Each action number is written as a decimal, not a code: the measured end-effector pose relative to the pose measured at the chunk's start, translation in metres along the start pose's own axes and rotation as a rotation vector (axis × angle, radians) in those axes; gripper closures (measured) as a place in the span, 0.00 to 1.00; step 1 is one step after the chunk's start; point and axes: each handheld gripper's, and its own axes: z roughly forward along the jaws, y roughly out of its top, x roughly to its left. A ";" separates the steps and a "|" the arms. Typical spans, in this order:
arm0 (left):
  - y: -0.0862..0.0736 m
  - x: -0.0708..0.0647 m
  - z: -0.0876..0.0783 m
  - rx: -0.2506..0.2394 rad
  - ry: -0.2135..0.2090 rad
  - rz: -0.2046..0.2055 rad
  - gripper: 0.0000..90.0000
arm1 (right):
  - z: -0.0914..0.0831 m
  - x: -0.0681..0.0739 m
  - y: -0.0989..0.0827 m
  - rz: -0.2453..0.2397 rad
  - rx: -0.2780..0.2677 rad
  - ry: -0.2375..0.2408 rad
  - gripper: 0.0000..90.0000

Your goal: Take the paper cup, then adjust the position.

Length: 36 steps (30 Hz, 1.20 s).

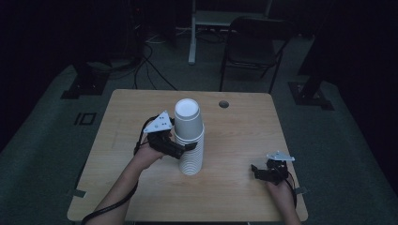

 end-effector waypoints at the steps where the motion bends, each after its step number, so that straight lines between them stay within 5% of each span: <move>1: 0.000 0.000 0.000 -0.004 -0.002 -0.002 0.03 | 0.000 0.000 0.000 0.000 0.000 0.000 0.13; 36: -0.001 0.000 -0.001 0.000 -0.004 -0.009 0.05 | 0.000 -0.003 0.003 -0.029 0.015 0.027 0.14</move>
